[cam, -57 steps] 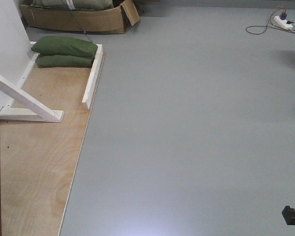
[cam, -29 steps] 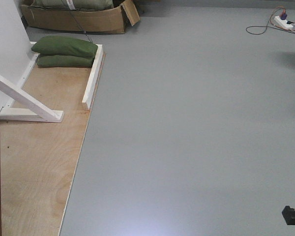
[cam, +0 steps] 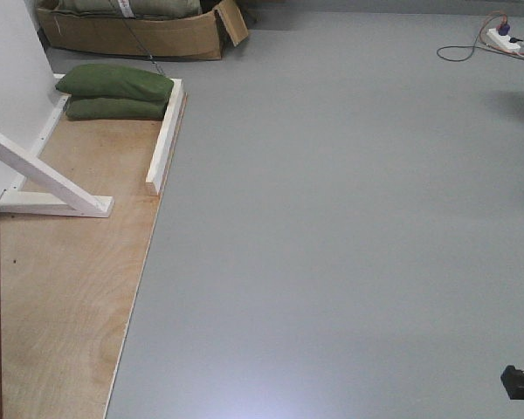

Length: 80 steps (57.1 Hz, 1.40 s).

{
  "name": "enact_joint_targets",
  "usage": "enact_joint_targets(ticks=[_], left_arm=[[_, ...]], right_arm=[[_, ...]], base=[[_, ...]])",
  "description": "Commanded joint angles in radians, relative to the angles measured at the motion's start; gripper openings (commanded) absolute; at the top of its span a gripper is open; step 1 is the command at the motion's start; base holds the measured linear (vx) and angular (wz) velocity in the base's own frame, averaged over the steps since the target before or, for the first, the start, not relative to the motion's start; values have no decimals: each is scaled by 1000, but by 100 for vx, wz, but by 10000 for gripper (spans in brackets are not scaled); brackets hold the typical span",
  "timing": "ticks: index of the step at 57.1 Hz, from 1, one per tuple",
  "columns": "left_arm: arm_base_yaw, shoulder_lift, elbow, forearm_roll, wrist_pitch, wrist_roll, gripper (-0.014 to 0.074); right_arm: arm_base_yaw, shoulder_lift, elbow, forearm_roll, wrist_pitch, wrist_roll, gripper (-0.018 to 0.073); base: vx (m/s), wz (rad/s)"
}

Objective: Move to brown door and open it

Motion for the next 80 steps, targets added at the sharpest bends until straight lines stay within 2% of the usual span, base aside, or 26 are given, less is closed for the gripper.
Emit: enact_joint_targets(ticks=[1,8,17,26,31,36,40,48,55,68,72,80], left_arm=[[45,98,-117,-168,-105,51,-3],[101,192,-232,-404,-183,164,-3],[133,275,-346,-623,-338,348,-3],[134,338,-438,-854,-556,574,-3],[134,382,-498,-1089,-704,708,-3],[134,428,-568,-1262,-846,809,-3],[134,470,-630,-1344,-968,850,-3],[134,555,-740,-1377,-1154,867,-3],[134,623,-822,-1377,-1221,867,-3],[139,744,-931,-1381,-1190,867,-3],[170,766,-931,-1389,-1175,867,-3],[274,791,-931,-1487,-1117,867,-3]], right_arm=[[-2,-14,5,-6,-83,-5,0],[-2,-14,5,-6,-83,-5,0],[-2,-14,5,-6,-83,-5,0],[-2,-14,5,-6,-83,-5,0],[-2,-14,5,-6,-83,-5,0],[-2,-14,5,-6,-83,-5,0],[-2,-14,5,-6,-83,-5,0],[-2,-14,5,-6,-83,-5,0],[-2,-14,5,-6,-83,-5,0],[-2,-14,5,-6,-83,-5,0],[-2,-14,5,-6,-83,-5,0],[-2,-14,5,-6,-83,-5,0]], base=[[0,0],[0,0],[0,0],[0,0],[0,0],[0,0],[0,0],[0,0],[0,0],[0,0],[0,0],[0,0]])
